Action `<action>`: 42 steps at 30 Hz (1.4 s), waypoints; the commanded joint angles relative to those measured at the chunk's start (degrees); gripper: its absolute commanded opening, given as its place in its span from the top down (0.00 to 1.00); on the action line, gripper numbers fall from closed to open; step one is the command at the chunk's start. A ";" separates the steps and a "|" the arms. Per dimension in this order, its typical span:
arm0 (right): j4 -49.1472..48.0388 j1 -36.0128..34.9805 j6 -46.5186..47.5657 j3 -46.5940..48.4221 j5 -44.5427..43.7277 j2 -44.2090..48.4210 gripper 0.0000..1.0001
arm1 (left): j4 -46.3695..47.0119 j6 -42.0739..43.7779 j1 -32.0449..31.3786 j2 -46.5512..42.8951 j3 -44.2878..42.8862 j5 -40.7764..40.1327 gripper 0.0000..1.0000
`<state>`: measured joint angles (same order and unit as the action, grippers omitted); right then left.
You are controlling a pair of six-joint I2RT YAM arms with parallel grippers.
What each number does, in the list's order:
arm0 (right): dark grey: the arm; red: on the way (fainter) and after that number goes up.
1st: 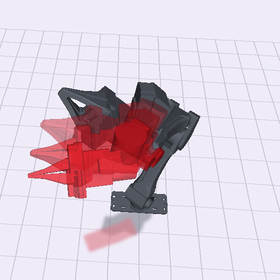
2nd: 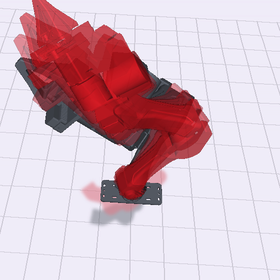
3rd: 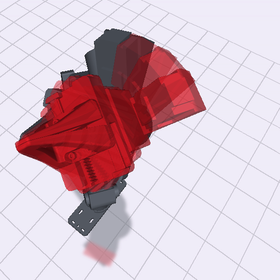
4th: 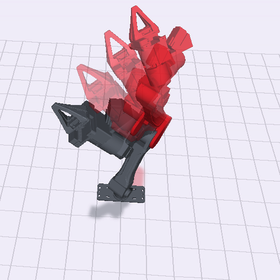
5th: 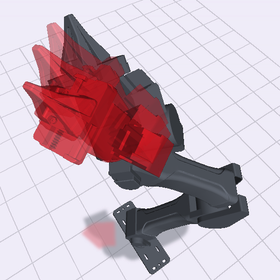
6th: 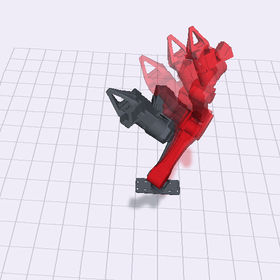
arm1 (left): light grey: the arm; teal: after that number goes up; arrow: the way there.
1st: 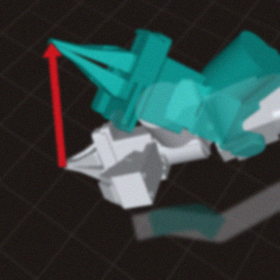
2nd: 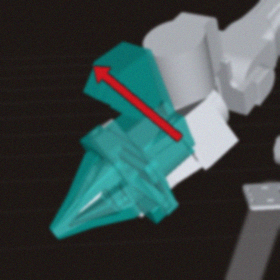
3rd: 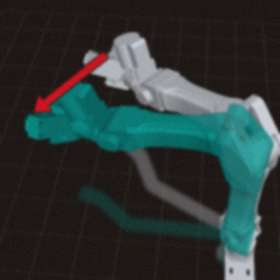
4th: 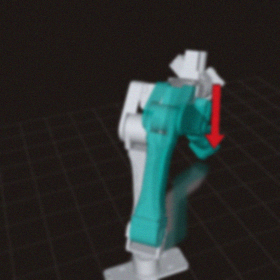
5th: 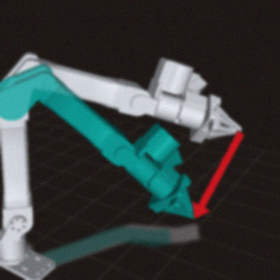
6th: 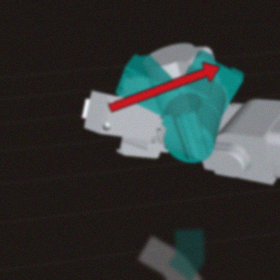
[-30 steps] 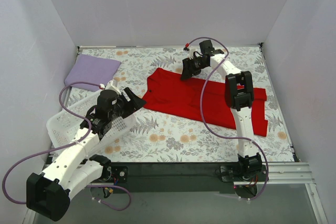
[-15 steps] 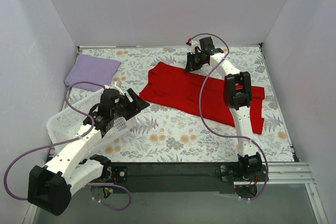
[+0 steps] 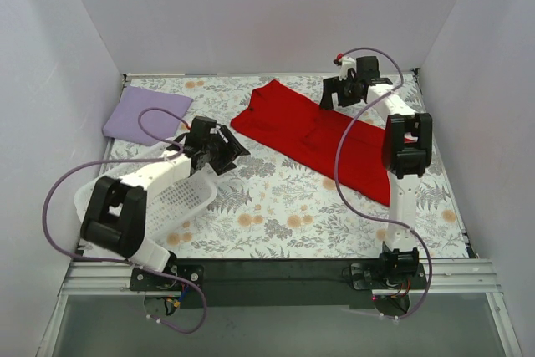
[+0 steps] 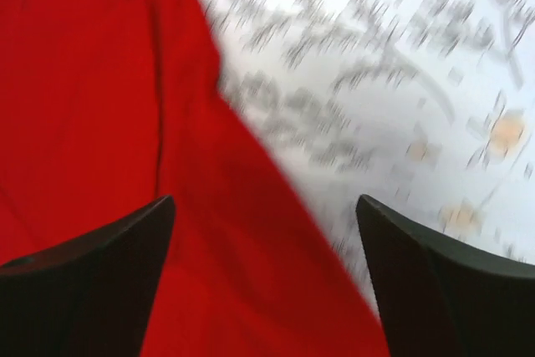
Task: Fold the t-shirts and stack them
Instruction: Fold the tshirt
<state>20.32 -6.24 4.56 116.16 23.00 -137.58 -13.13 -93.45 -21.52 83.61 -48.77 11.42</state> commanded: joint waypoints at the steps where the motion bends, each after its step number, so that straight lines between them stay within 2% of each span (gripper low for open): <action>1: 0.95 -1.23 13.34 -10.57 4.94 16.41 0.02 | 1.70 -4.01 -0.28 6.89 -5.70 -5.95 0.38; 3: 1.30 -0.97 21.52 -18.03 7.30 22.41 0.02 | -0.65 -6.12 -0.37 13.29 -8.87 -8.42 0.45; 4: 1.48 -0.88 23.63 -24.86 7.67 28.53 0.02 | -1.54 -7.78 -0.28 15.68 -12.80 -10.61 0.49; 7: 1.83 0.17 29.10 -38.14 8.99 39.44 0.02 | -5.50 -8.95 -0.37 23.92 -21.32 -13.35 0.53; 11: 2.80 1.67 31.47 -49.76 10.31 50.46 0.02 | -9.89 -8.77 -0.28 31.76 -30.65 -16.94 0.56; 16: 6.83 2.37 36.64 -58.67 11.01 61.70 0.02 | -16.30 -6.48 0.07 39.77 -40.85 -21.08 0.63; 18: 9.04 2.37 40.59 -61.40 11.97 64.09 0.02 | -19.13 -4.03 0.69 44.08 -45.78 -20.30 0.73; 20: 15.08 2.37 49.26 -62.54 13.29 66.99 0.02 | -21.31 -2.45 1.21 46.10 -48.07 -20.21 0.88; 21: 16.67 2.37 51.76 -63.68 13.29 67.96 0.02 | -21.94 -1.22 1.48 47.50 -49.47 -20.38 0.99; 22: 19.99 2.29 54.83 -64.21 13.29 69.80 0.02 | -22.29 -0.60 1.83 47.87 -50.01 -20.82 1.00; 23: 21.24 2.37 59.64 -64.74 13.21 70.86 0.02 | -22.47 -0.07 2.18 48.13 -50.19 -21.00 1.00; 27: 24.42 1.41 66.61 -68.17 10.32 74.56 0.02 | -22.30 3.44 5.43 48.57 -51.77 -20.04 1.00; 30: 24.86 -2.00 67.25 -70.62 6.20 74.82 0.04 | -21.77 8.36 7.36 49.97 -55.71 -17.23 1.00; 32: 23.46 -4.47 66.38 -72.55 3.73 74.56 0.05 | -24.47 11.26 8.50 52.52 -61.86 -15.48 1.00; 34: 20.66 -8.42 61.49 -73.53 -0.66 74.04 0.07 | -26.59 13.37 9.21 54.19 -67.73 -14.15 0.98; 37: 16.08 -13.08 56.11 -74.50 -4.98 73.25 0.07 | -27.57 16.45 10.62 54.47 -69.97 -9.25 0.84; 38: 14.68 -14.23 54.78 -75.19 -6.20 72.98 0.08 | -26.35 17.94 10.97 52.29 -68.75 -9.05 0.70; 41: 9.23 -19.84 51.61 -76.25 -13.22 71.05 0.09 | -21.27 22.33 10.97 44.40 -63.32 -7.91 0.53; 42: 8.00 -20.73 50.65 -76.34 -14.73 70.26 0.09 | -20.02 23.04 10.97 42.35 -62.07 -7.99 0.51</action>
<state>35.42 -23.83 60.25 40.56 16.08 -65.73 -35.03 -76.90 -10.22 136.73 -114.26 1.10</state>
